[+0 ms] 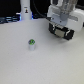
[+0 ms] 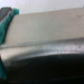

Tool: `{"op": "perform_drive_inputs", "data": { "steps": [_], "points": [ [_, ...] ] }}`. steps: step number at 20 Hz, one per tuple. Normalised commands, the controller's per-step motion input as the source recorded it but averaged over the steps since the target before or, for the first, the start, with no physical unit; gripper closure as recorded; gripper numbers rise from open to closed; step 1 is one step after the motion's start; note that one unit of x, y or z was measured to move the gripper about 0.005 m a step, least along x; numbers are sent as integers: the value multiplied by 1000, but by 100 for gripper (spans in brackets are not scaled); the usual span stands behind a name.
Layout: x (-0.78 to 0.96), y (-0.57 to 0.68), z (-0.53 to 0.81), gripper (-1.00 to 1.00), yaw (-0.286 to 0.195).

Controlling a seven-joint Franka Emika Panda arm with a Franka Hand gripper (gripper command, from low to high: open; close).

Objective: Open the kcup holder, insert the kcup into the holder, and close the kcup holder

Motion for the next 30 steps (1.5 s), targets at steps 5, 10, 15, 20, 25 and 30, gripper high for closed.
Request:
{"op": "perform_drive_inputs", "data": {
  "steps": [5, 10, 15, 20, 25, 30],
  "points": [
    [931, -326, 224, 100, -78],
    [921, -334, 236, 100, -79],
    [889, -346, 236, 100, -80],
    [850, -370, 231, 100, -78],
    [825, -384, 227, 100, -77],
    [797, -417, 219, 100, -78]
  ]
}}
